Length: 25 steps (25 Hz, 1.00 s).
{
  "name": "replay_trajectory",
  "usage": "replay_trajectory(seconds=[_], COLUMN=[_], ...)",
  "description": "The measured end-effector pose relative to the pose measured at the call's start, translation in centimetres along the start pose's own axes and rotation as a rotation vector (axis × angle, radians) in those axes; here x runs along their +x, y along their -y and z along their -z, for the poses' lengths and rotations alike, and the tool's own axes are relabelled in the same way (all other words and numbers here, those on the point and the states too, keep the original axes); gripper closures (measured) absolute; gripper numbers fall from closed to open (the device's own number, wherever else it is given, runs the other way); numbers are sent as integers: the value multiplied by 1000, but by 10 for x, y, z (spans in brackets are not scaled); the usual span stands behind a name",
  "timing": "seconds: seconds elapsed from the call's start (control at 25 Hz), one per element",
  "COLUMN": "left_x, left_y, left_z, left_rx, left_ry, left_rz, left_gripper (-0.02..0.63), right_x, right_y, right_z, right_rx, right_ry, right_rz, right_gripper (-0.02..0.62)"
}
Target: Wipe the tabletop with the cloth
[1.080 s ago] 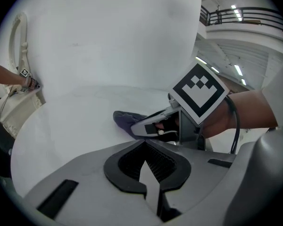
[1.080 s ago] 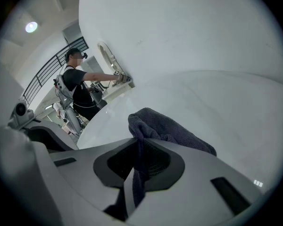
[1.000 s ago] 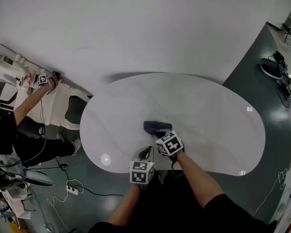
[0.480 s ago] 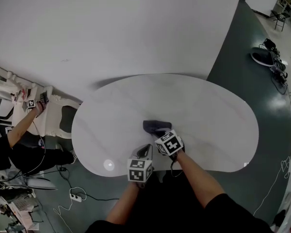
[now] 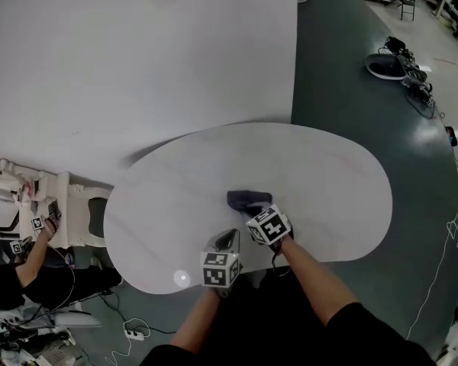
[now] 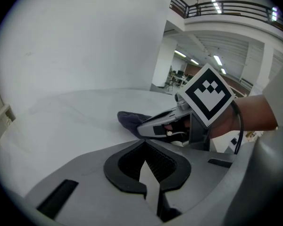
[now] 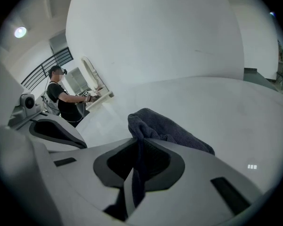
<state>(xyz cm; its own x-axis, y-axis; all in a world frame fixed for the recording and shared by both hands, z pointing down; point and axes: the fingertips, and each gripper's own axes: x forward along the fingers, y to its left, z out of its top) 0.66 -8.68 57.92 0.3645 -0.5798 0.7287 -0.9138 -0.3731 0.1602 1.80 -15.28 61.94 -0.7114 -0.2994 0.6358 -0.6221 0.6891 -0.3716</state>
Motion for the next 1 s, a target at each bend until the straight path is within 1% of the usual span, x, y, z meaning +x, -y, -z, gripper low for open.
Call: replay_trajectory(seconds=[0.16,0.4,0.68,0.84,1.0], left_x=[15,41,68,85,95], left_y=[25,52,93,122,139], left_z=[-13,-25,-45,-53,-61], left_rx=[51,127,232,255,295], left_ry=[-7,-42,-59,-69,-63], left_rz=[42,96,193,236,271], left_gripper=[598,598,598,598,598], right_x=[-26,-61,-100,-130,-142], right_y=[31,74,115,141,155], right_z=[8,21,38,50,57], right_rx=[30,140,230,273,325], right_ry=[23,74,122,144,166], right_rz=[53,129,215,259,286], right_gripper=[560,560,560,560,560])
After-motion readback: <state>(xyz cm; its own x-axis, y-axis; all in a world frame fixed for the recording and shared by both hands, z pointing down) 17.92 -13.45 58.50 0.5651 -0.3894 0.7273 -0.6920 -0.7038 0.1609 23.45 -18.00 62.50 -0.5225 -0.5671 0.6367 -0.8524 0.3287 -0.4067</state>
